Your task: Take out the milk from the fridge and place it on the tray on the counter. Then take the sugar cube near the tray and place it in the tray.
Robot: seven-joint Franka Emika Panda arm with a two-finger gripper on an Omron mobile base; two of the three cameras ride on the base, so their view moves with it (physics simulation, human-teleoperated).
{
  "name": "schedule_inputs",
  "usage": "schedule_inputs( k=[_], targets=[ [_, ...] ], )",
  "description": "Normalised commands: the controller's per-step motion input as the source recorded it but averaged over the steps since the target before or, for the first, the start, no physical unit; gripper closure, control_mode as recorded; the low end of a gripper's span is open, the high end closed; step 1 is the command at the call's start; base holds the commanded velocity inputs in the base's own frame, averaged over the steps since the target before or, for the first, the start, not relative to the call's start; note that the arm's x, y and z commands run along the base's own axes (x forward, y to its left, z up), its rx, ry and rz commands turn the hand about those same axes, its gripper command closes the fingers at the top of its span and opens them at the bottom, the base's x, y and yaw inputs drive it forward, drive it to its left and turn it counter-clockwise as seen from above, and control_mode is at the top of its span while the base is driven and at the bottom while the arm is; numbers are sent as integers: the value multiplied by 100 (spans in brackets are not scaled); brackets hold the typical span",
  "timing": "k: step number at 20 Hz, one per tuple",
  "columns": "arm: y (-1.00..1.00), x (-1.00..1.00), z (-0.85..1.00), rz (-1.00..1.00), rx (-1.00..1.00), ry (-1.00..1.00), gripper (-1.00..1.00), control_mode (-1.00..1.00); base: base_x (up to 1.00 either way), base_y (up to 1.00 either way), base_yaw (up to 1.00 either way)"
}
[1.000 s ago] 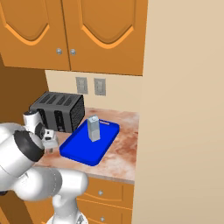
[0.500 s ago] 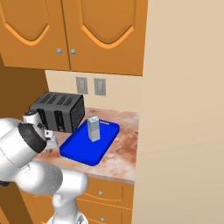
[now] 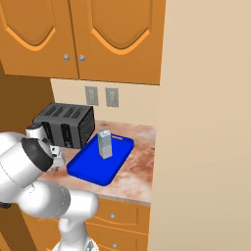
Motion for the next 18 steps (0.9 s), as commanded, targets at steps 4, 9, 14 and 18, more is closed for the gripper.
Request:
schedule_inputs(
  k=[4,9,14,18],
  targets=[
    [-24,-13,0,0,0,0,100,-100,0,0,0],
    [-6,-3,0,0,0,0,100,-100,0,0,0],
    [1,-18,16,0,0,-5,100,-100,0,0,0],
    [0,-42,70,-3,-2,-18,100,-100,0,0,0]
  ],
)
